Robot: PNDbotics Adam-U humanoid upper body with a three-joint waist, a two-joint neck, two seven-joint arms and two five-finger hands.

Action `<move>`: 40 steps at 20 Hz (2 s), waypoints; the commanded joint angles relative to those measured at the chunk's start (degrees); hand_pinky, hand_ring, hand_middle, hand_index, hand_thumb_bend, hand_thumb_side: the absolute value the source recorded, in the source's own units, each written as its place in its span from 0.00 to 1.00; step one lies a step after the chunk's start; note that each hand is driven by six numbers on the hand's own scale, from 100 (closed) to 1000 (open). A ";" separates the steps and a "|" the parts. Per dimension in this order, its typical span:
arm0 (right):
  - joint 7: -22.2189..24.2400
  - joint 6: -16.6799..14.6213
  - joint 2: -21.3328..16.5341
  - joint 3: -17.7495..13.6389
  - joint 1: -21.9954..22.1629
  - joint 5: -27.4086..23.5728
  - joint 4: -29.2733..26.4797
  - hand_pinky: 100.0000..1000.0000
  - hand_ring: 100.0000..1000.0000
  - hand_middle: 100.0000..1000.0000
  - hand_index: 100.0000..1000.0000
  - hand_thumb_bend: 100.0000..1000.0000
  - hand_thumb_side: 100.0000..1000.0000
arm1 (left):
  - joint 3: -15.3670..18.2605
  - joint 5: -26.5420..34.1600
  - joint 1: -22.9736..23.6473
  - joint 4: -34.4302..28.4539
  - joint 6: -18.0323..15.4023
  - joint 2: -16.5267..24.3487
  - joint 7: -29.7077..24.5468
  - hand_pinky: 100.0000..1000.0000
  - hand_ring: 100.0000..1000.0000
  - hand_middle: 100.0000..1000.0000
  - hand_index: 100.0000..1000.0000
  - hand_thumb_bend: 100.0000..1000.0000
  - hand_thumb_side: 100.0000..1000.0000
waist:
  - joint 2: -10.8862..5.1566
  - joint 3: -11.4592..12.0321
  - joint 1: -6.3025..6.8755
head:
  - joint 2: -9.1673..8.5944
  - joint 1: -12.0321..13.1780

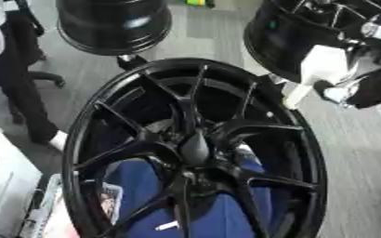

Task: Pull the pin out of the wheel hub.

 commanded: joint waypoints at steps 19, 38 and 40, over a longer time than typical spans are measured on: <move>-7.06 6.60 -4.62 -29.94 28.52 9.09 1.43 0.92 0.95 0.89 0.90 0.27 0.03 | 2.53 -1.00 0.49 -0.64 -0.49 2.77 2.32 0.61 0.63 0.49 0.77 0.00 0.58 | 0.17 -2.56 1.99 | -1.12 3.36; -22.83 -5.51 -3.68 -37.58 27.30 4.75 -0.34 0.87 0.78 0.72 0.78 0.00 0.00 | 1.60 -0.70 -0.81 -0.61 -0.59 1.75 1.41 0.61 0.63 0.49 0.77 0.00 0.57 | -0.41 -1.34 2.36 | -1.00 2.07; -24.60 -7.26 -3.38 -37.40 27.38 2.98 -0.34 0.87 0.78 0.71 0.78 0.00 0.00 | 1.59 -0.73 -0.90 -0.67 -0.62 1.68 1.41 0.61 0.63 0.49 0.77 0.00 0.57 | -0.40 -1.30 2.37 | -1.17 2.07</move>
